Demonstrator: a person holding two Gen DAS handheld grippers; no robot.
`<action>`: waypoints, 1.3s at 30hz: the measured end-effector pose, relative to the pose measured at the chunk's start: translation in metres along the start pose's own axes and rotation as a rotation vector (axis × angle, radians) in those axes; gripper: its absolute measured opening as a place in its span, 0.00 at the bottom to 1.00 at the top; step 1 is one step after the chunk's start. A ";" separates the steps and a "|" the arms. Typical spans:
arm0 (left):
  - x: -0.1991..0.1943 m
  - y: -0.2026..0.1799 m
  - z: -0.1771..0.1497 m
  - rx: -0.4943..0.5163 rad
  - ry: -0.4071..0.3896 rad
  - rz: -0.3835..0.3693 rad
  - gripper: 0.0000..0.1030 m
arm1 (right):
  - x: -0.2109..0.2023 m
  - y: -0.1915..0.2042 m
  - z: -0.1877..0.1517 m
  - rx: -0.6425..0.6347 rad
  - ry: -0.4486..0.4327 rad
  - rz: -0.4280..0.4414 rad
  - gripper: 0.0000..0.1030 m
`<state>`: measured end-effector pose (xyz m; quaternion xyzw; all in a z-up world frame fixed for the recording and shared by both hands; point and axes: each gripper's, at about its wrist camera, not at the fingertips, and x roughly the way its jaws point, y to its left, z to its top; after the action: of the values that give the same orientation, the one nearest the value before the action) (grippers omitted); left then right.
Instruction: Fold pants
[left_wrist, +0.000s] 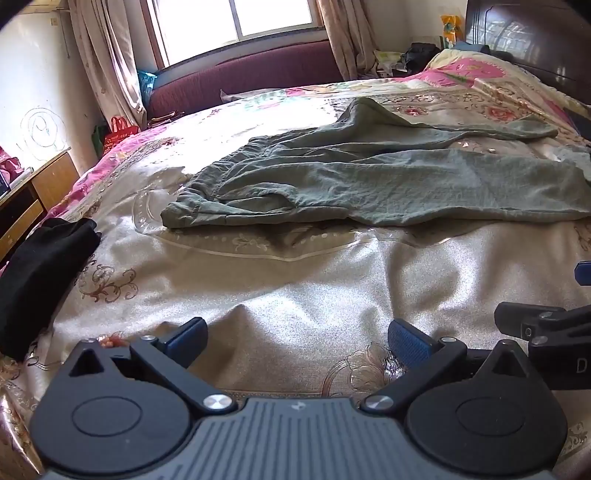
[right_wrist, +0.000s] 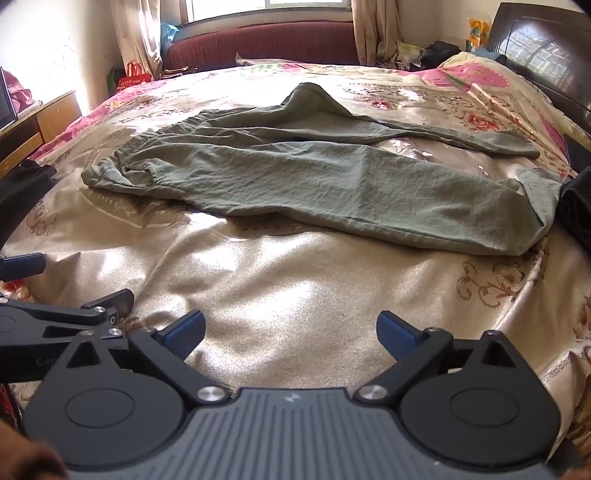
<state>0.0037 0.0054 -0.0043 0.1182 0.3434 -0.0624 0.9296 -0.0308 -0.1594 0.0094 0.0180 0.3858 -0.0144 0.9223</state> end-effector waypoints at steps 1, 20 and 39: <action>0.000 0.000 0.000 0.001 0.000 -0.001 1.00 | 0.001 0.000 0.000 -0.003 0.000 -0.002 0.95; 0.003 0.003 -0.001 -0.011 0.006 -0.014 1.00 | 0.004 0.002 -0.004 -0.015 0.008 -0.004 0.95; 0.005 0.005 -0.001 -0.019 0.004 -0.023 1.00 | 0.008 0.005 -0.005 -0.036 0.011 0.003 0.95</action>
<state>0.0082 0.0099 -0.0072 0.1057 0.3471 -0.0694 0.9293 -0.0289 -0.1540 0.0004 0.0021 0.3908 -0.0058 0.9204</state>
